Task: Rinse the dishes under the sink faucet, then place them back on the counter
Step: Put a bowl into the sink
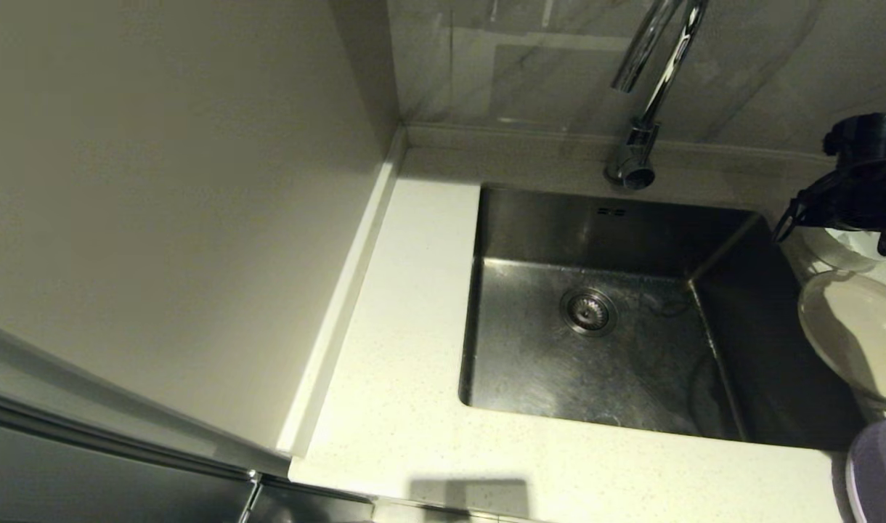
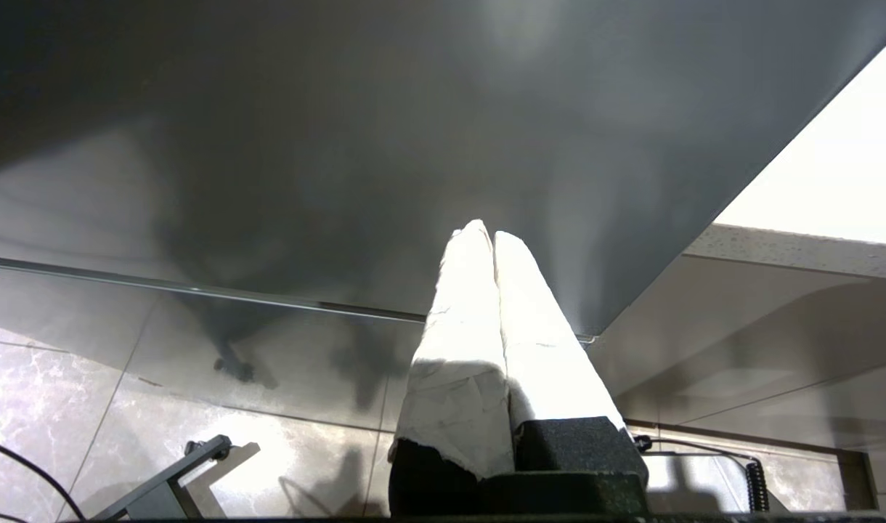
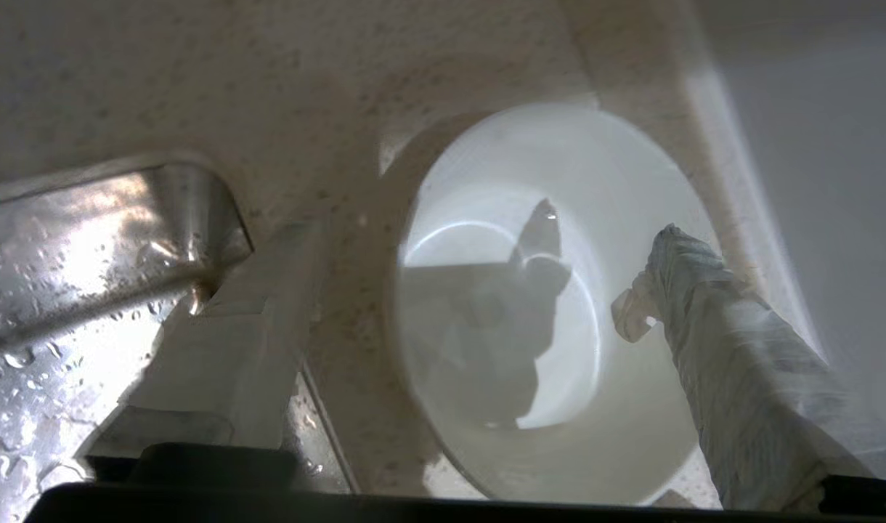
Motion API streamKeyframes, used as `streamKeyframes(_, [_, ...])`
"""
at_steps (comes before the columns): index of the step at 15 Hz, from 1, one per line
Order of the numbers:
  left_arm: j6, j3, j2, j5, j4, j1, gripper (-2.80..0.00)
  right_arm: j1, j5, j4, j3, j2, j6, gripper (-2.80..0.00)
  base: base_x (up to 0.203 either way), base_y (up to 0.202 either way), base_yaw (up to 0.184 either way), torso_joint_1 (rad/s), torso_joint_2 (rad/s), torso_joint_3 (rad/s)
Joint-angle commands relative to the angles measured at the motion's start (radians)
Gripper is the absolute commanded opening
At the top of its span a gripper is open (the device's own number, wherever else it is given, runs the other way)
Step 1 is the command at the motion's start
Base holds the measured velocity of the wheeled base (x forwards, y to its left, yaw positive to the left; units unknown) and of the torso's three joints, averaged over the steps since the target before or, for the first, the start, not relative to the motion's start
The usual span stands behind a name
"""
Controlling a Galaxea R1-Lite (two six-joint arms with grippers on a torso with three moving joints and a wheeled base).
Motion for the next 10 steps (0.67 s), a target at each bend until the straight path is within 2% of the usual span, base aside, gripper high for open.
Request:
streamKeyframes(1, [0.000,0.000,-0.003,0.001,-0.001,0.000,-2.80,-0.001,-0.003,0.001,0.001,0.007,0.001,-2.80,0.000,0.000,0.000,0.000,0.00,0.000])
streamKeyframes(7, [0.000,0.000,-0.005,0.001,-0.001,0.000,-2.80,0.010,0.002,-0.001,0.096,-0.053,0.005,-2.80,0.000,0.000,0.000,0.000,0.00,0.000])
streamKeyframes(10, [0.000,0.000,-0.003,0.001,-0.001,0.000,-2.80,0.050,0.004,-0.001,0.126,-0.097,0.018,-2.80,0.000,0.000,0.000,0.000,0.00,0.000])
